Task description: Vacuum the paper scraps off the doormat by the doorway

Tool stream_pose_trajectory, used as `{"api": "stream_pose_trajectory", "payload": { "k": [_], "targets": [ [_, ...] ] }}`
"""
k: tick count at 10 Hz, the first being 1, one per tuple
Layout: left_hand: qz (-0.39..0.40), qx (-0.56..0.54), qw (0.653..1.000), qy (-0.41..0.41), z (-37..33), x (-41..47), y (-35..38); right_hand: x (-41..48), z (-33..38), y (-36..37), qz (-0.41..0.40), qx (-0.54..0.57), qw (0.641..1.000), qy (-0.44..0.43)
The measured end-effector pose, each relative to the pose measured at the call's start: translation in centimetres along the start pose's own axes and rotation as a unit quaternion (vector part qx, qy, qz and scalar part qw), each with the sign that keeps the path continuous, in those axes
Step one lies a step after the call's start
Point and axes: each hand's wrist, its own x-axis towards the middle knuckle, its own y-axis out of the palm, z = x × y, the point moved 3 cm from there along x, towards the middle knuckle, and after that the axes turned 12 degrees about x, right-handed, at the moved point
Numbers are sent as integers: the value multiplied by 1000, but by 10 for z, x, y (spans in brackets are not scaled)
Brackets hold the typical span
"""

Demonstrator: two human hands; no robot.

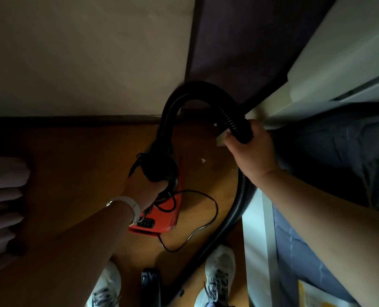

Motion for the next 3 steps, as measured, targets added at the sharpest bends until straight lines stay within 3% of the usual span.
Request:
{"api": "stream_pose_trajectory", "payload": {
  "k": [3],
  "targets": [
    [-24, 29, 999, 34, -6, -41, -25, -17, 18, -22, 38, -40, 997, -59]
  ]
}}
